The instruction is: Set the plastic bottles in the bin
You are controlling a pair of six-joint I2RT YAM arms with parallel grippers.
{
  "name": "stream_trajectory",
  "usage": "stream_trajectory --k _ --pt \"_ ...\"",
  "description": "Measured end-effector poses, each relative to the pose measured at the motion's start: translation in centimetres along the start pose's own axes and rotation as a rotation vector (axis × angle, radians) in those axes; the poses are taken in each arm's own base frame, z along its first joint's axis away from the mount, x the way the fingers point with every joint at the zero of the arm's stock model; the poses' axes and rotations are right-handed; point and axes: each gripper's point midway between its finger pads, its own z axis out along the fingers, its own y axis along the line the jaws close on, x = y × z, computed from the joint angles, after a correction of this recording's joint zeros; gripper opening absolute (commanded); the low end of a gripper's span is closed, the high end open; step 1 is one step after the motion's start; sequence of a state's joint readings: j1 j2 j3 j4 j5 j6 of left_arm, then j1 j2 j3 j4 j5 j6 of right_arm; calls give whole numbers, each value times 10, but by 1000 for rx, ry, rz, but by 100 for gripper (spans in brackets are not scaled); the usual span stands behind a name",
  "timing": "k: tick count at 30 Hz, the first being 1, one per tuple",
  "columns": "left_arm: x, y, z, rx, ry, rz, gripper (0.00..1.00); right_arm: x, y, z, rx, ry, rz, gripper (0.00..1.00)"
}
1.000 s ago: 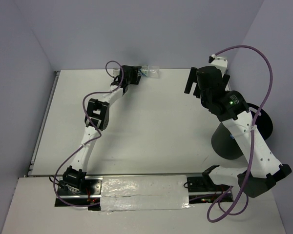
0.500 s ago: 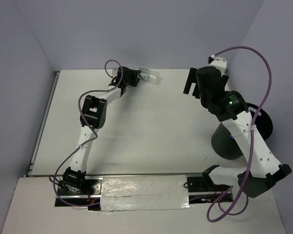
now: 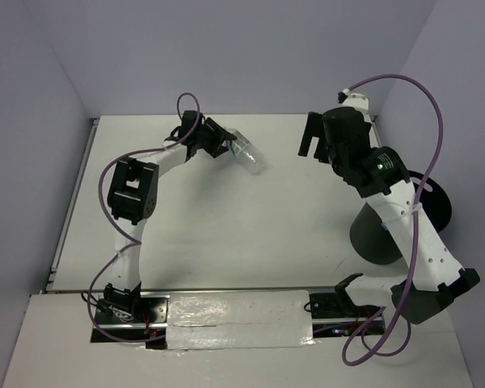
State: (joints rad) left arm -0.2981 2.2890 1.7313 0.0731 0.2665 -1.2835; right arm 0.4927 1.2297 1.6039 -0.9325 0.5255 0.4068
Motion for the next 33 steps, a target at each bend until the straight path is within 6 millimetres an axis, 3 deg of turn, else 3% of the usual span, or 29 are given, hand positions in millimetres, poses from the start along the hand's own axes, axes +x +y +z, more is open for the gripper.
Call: stream_trajectory --k 7,10,15,18,23,27,33 --pt "46 2 -57 -22 210 222 50 17 31 11 -113 119 -36 100" --pt "61 -11 -85 23 295 333 50 26 47 13 -169 196 -50 100" --pt "87 -36 -133 162 458 515 51 20 80 21 -261 258 -35 100" --pt "102 -40 -154 225 550 579 50 29 97 27 -309 309 -11 97" --pt "117 -41 -174 274 639 602 51 35 124 48 -355 365 25 88" --pt "121 -50 -190 311 656 622 51 38 153 73 -404 396 50 86" --pt "123 -60 -202 350 657 649 51 65 171 94 -424 488 62 79"
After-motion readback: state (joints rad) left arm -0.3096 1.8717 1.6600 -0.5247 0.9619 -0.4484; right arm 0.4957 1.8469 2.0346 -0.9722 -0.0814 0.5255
